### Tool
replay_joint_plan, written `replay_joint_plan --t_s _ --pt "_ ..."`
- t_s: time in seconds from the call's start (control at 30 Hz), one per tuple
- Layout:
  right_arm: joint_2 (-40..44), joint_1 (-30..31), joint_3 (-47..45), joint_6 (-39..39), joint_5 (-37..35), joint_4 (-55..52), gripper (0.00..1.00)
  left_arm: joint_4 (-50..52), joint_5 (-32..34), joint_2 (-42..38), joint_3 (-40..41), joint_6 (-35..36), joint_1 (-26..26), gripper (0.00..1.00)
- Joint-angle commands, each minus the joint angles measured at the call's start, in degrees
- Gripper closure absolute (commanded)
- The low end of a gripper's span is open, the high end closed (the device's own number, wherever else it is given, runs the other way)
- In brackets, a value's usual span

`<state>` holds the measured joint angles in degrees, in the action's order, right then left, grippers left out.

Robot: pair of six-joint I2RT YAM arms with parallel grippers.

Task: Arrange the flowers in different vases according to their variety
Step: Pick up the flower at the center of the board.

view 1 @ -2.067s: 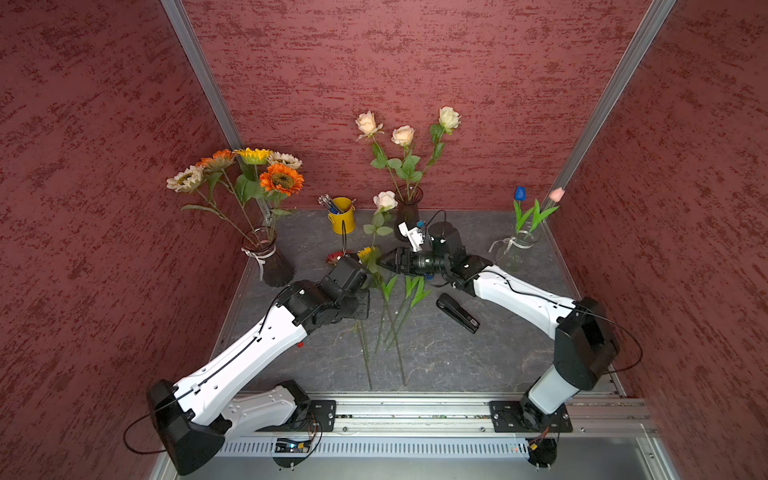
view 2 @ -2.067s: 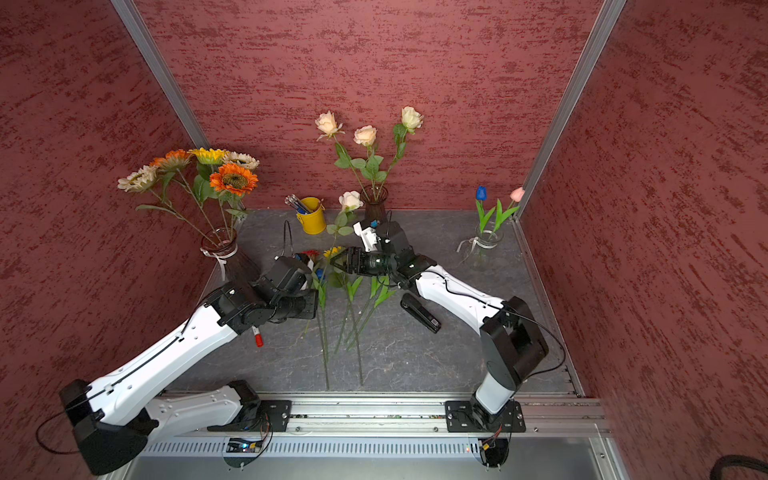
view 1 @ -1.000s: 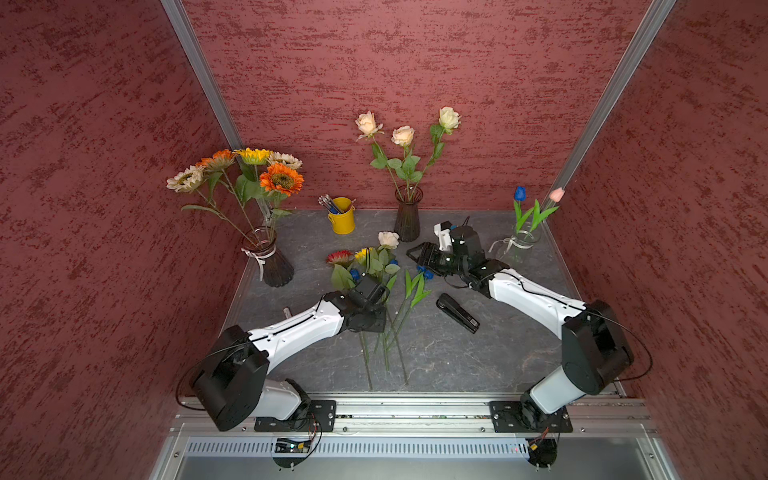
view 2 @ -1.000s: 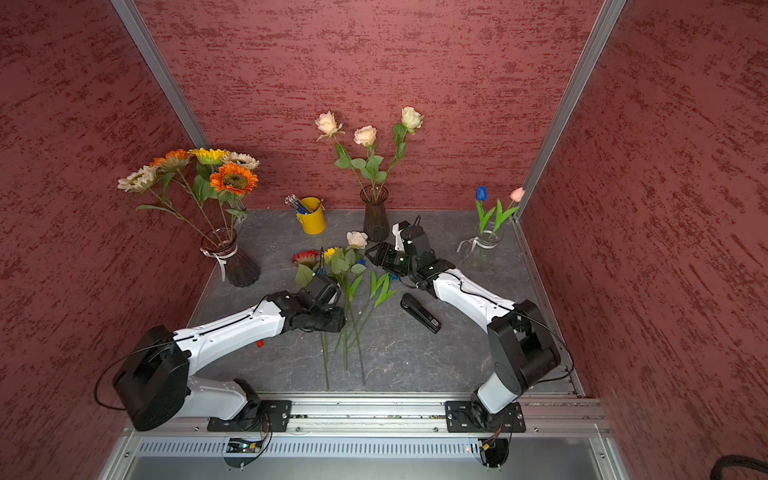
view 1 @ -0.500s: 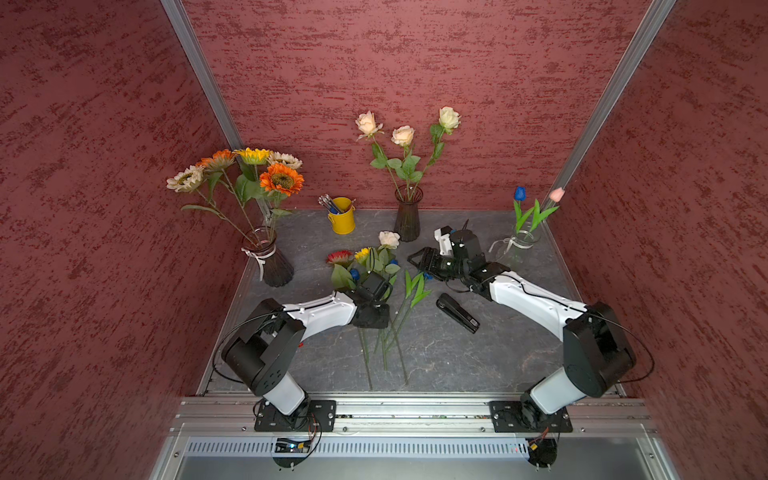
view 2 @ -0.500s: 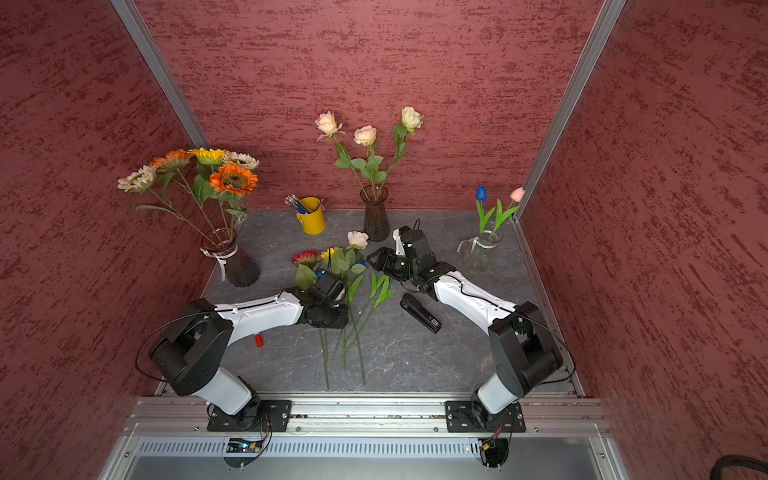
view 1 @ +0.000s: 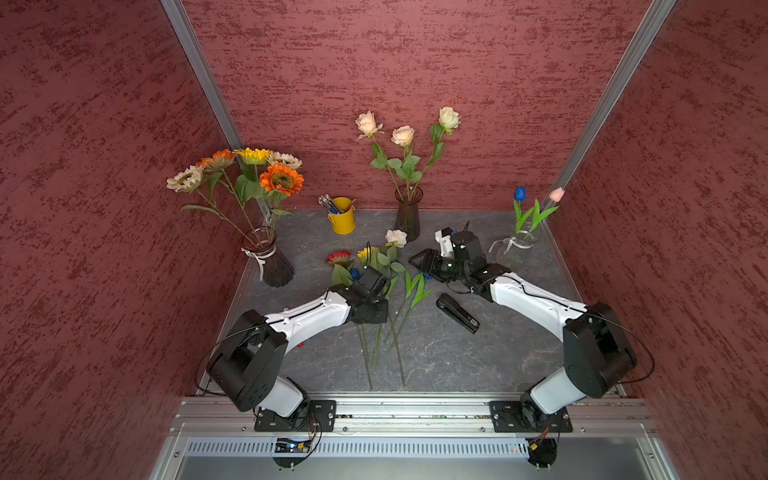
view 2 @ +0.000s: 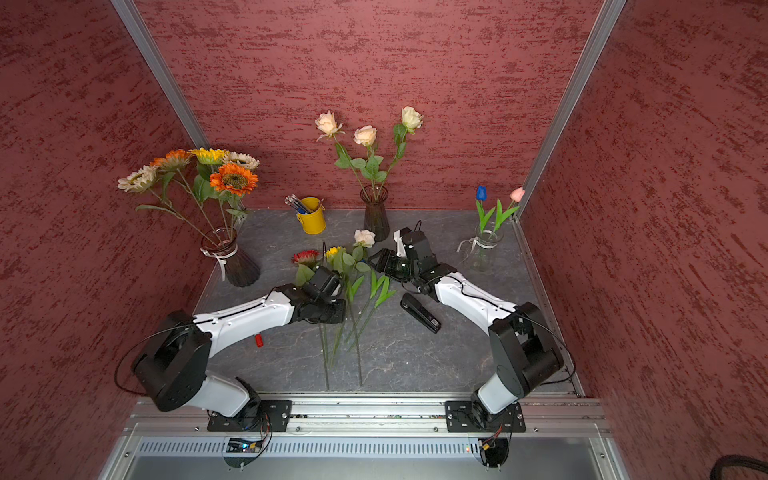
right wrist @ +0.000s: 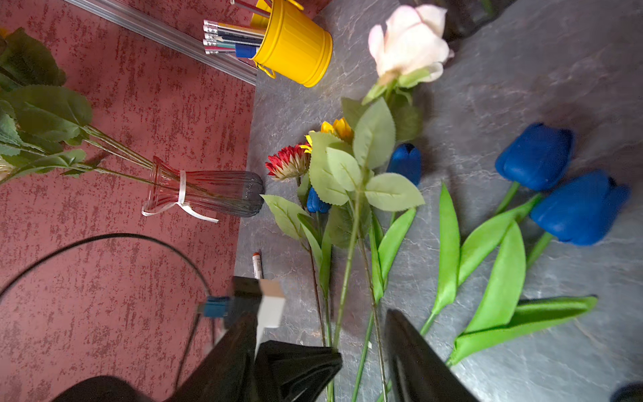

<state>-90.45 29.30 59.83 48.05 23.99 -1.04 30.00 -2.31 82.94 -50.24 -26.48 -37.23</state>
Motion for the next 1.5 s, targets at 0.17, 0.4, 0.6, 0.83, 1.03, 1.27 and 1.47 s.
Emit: replay_joint_plan --t_s 0.17,0.4,0.6,0.83,1.03,1.27,1.47 --pt "-3.1 1.6 -1.6 4.3 7.8 13.4 0.39 -1.5 -4.0 -10.3 -1.9 1.5 0.4 0.95" --pt "-6.8 3.3 3.1 5.0 10.2 16.0 0.41 -2.4 -6.4 -10.7 -2.8 0.9 0.1 0.96" --pt "-9.4 4.1 4.6 6.0 10.6 17.1 0.45 -2.9 -6.2 -10.7 -3.7 0.8 -0.2 0.95" --pt "-11.8 4.4 4.7 8.4 11.7 22.2 0.74 -2.9 -6.9 -10.0 -4.7 1.1 -0.7 0.89" --pt "-11.0 4.9 4.8 9.2 12.3 23.9 1.0 -2.5 -6.1 -11.1 -3.0 0.8 -0.7 0.44" --pt "-4.3 7.3 -1.7 8.5 9.9 20.7 1.0 3.1 2.6 -16.9 1.7 -2.9 3.1 0.15" --pt "6.1 12.8 -6.2 1.1 -0.1 7.6 1.0 5.6 2.1 -26.3 7.7 -4.1 9.8 0.13"
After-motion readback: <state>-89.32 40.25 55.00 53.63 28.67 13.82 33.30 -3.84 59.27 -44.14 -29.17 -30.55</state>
